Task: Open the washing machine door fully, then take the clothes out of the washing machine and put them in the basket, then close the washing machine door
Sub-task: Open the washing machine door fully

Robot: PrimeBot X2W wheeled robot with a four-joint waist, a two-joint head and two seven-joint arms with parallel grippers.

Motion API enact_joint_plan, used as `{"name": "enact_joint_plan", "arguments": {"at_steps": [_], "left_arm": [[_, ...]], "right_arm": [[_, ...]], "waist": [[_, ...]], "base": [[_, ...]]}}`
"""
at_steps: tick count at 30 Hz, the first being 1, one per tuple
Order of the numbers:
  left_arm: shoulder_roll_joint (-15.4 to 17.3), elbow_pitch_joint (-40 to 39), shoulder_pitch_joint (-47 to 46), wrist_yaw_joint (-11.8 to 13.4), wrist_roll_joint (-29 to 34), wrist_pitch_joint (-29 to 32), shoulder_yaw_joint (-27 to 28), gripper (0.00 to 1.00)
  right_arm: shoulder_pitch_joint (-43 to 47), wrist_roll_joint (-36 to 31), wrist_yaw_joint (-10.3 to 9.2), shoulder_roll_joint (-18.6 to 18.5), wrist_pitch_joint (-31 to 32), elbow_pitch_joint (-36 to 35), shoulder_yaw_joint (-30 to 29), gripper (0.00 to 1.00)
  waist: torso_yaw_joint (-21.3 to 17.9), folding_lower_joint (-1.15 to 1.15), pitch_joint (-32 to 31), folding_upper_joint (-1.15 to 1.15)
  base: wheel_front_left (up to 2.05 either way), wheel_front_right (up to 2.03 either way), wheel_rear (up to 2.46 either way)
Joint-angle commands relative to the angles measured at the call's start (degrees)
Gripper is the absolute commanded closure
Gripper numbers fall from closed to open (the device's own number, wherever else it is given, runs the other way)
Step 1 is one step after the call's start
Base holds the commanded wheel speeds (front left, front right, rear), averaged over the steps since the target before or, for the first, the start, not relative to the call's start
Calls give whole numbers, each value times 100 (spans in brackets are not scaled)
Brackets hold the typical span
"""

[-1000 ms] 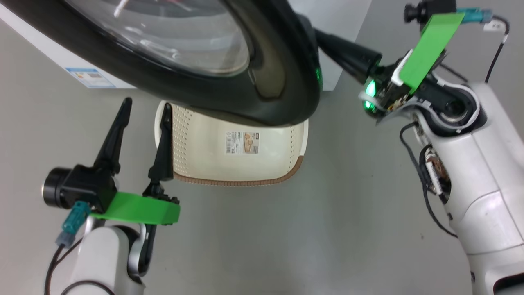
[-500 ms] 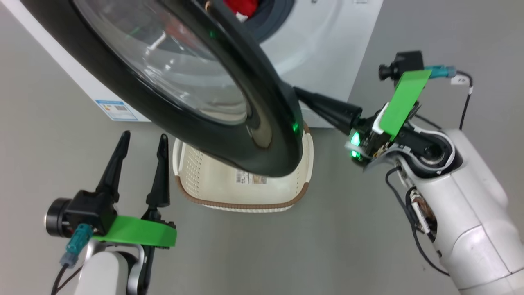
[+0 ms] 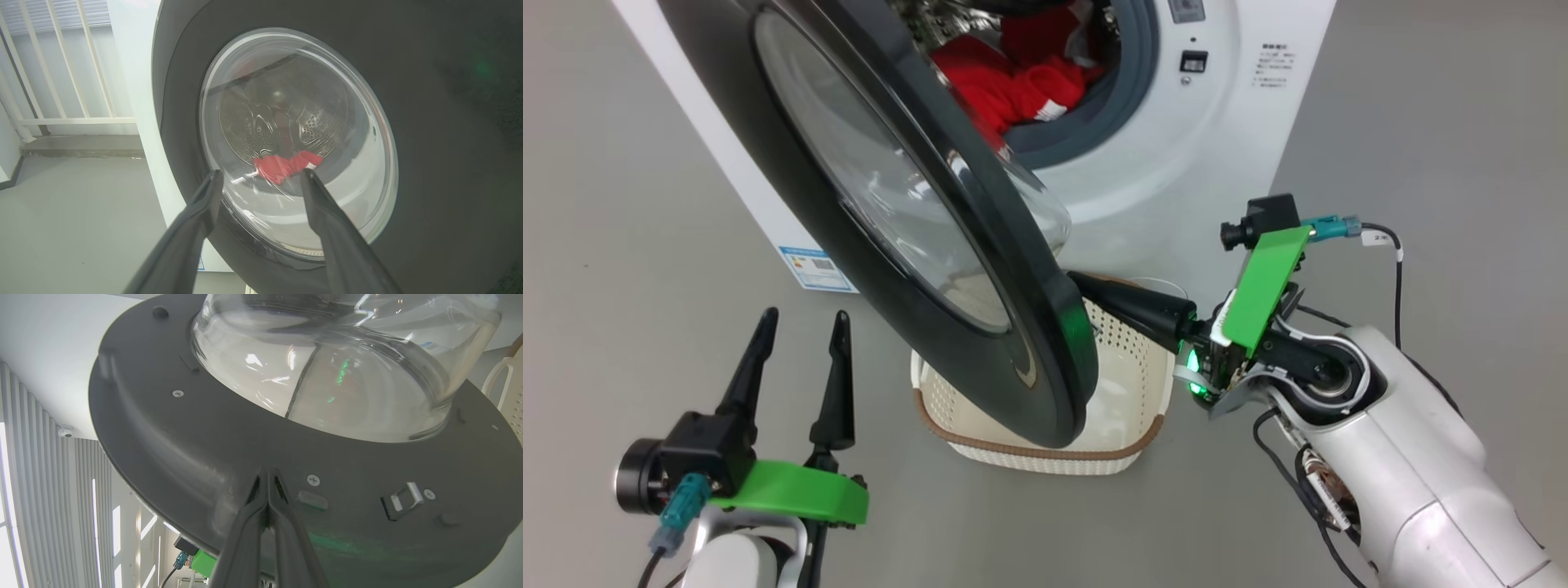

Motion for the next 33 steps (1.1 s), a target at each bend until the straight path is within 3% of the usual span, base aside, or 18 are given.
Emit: {"name": "enact_joint_plan", "arguments": {"at_steps": [1,33], "left_arm": [[111,-95,12,58,0,-44,196,0],[111,32,312,199,-269,-44,-89,0]], "right_arm": [[65,31,44,133,-62,-130,131,100],[221,235,44,133,-203,122,703,100]], "waist": [[138,0,-156,0],[1284,0,-532,0]], "base": [[0,0,0],[0,0,0]]}}
